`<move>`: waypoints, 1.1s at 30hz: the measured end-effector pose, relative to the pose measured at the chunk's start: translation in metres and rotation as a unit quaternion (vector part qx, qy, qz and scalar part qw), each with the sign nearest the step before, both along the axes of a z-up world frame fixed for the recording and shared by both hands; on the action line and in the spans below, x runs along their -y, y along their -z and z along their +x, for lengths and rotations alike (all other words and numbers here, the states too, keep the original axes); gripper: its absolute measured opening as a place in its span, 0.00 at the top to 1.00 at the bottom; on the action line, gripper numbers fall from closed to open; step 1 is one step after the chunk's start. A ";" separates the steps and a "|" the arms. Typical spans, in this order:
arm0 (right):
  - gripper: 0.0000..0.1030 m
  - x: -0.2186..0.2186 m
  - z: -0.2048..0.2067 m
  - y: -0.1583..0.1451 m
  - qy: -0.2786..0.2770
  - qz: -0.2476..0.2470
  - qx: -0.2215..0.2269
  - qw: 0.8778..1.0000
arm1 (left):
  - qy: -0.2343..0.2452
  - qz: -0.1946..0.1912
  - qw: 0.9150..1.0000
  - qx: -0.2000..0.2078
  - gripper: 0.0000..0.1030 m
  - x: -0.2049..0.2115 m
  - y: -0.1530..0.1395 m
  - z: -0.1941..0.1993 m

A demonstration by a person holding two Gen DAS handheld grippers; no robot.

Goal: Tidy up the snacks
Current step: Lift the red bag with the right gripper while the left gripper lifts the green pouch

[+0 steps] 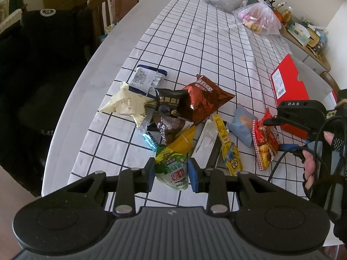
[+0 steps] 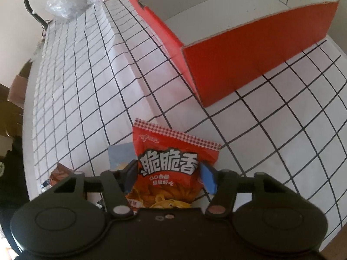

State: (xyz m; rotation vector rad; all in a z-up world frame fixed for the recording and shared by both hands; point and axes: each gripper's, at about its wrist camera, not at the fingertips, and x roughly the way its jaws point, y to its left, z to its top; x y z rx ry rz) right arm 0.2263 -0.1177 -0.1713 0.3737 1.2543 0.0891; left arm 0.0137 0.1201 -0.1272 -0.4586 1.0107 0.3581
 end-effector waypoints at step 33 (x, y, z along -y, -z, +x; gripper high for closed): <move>0.17 0.005 0.000 0.010 0.034 -0.047 -0.004 0.998 | 0.042 0.009 0.999 0.009 0.70 0.018 -0.007 0.008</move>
